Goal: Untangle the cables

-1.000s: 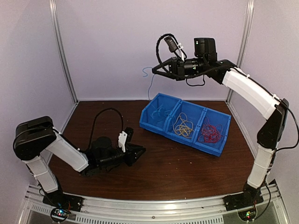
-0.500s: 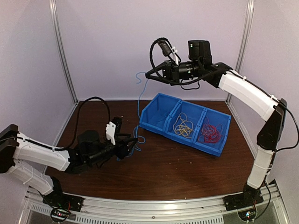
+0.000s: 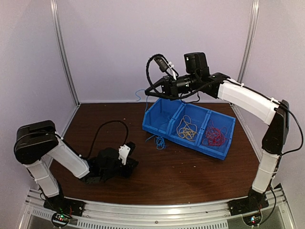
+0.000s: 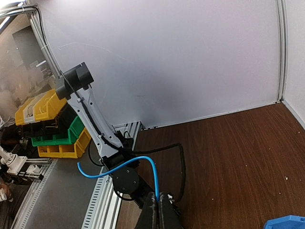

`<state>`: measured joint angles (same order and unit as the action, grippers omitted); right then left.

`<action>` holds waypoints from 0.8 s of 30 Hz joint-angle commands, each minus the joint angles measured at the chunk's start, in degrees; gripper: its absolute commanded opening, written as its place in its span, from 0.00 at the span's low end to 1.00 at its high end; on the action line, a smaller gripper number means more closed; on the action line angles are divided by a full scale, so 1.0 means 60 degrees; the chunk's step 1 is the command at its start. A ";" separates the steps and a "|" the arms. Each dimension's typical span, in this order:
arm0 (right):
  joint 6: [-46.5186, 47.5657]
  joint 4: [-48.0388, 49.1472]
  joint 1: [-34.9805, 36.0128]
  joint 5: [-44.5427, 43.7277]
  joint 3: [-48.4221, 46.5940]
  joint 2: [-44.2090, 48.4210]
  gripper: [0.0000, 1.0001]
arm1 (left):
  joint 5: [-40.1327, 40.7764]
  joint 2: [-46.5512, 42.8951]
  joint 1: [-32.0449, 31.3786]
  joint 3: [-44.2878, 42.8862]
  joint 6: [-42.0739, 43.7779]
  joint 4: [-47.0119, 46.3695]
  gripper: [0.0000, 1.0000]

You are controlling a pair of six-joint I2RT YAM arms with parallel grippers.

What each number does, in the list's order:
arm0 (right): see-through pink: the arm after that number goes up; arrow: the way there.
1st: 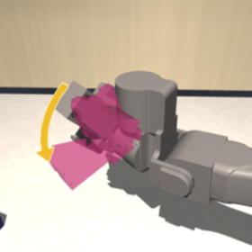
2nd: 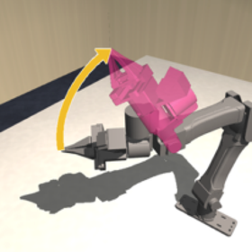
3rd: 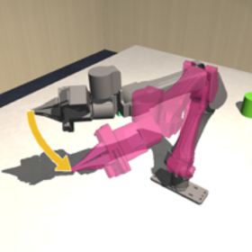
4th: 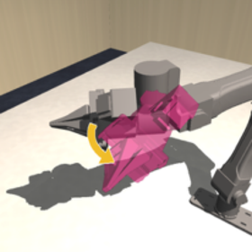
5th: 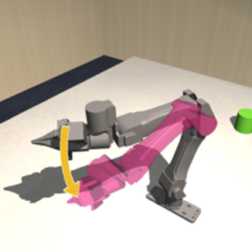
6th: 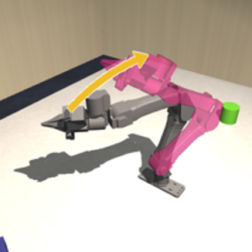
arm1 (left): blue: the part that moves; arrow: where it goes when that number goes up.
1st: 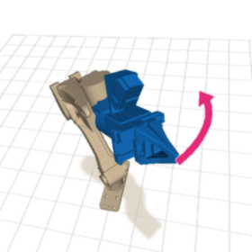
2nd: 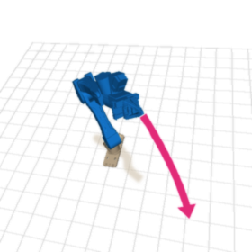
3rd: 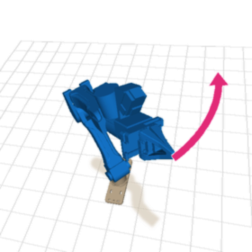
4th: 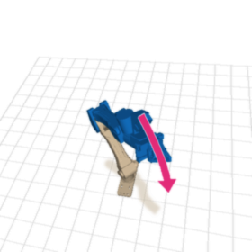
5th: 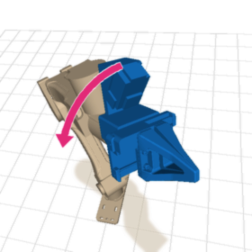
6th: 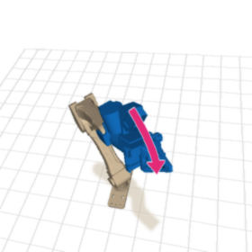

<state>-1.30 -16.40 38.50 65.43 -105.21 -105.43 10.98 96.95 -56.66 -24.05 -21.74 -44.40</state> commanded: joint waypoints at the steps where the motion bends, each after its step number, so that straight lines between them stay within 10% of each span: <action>1: 0.0232 0.0231 0.0016 -0.0264 0.0128 0.0470 0.00 | -0.0804 0.0490 0.0018 0.0022 -0.0423 -0.2671 0.27; 13: 0.0489 0.0037 0.0023 -0.0380 0.0374 0.0902 0.00 | -0.1207 -0.0205 -0.0236 -0.0539 -0.0021 -0.2766 0.43; 24: 0.0371 0.0036 0.0058 -0.0084 0.0312 0.1033 0.00 | -0.1083 0.0756 -0.0239 -0.1345 0.0006 -0.2435 0.22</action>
<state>1.15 -16.82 38.54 63.64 -103.22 -101.54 4.27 98.41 -57.87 -30.57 -21.87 -57.52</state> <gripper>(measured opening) 0.005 0.245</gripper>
